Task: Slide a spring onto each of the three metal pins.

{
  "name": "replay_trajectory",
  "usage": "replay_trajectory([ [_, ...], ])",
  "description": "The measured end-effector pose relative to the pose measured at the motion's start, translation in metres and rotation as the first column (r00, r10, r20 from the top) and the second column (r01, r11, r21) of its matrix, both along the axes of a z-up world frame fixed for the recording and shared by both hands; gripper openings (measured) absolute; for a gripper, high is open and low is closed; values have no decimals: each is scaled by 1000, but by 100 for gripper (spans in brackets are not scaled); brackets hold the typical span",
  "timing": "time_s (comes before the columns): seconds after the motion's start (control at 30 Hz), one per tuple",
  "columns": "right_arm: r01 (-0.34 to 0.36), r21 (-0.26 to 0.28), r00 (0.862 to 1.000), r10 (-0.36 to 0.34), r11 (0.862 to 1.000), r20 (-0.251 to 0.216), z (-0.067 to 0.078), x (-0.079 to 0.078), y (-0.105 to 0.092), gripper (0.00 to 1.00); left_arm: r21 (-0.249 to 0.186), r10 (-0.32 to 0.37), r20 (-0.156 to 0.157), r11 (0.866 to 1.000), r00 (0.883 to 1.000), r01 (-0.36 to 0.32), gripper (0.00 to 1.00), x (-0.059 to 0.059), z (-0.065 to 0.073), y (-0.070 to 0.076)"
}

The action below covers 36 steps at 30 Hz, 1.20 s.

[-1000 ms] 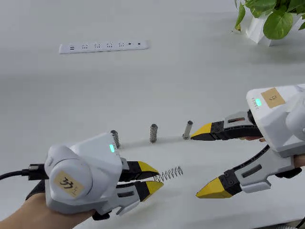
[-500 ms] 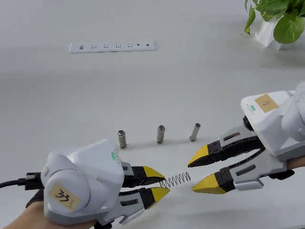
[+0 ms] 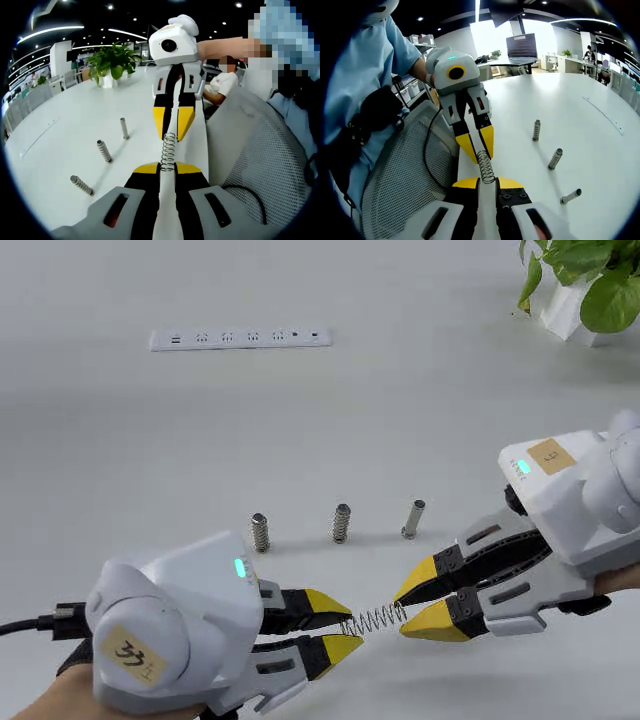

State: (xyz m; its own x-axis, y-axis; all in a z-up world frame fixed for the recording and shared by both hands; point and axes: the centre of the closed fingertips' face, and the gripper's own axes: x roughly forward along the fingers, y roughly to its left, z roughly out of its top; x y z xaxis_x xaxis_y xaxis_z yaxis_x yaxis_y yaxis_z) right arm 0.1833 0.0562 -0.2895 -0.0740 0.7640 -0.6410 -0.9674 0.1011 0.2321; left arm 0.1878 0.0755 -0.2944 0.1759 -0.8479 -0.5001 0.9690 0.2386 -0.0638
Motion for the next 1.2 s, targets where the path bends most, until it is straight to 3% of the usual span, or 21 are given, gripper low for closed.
replay_trajectory([
  [0.4,7,-1,1000,-7,1000,-16,0,1,0,7,8,1,-8,1000,1000,-1,7,-1,-3,0],
  [1.2,-9,-1,999,9,1000,52,17,4,12,7,49,-22,-18,999,1000,22,6,-2,-9,-5],
])
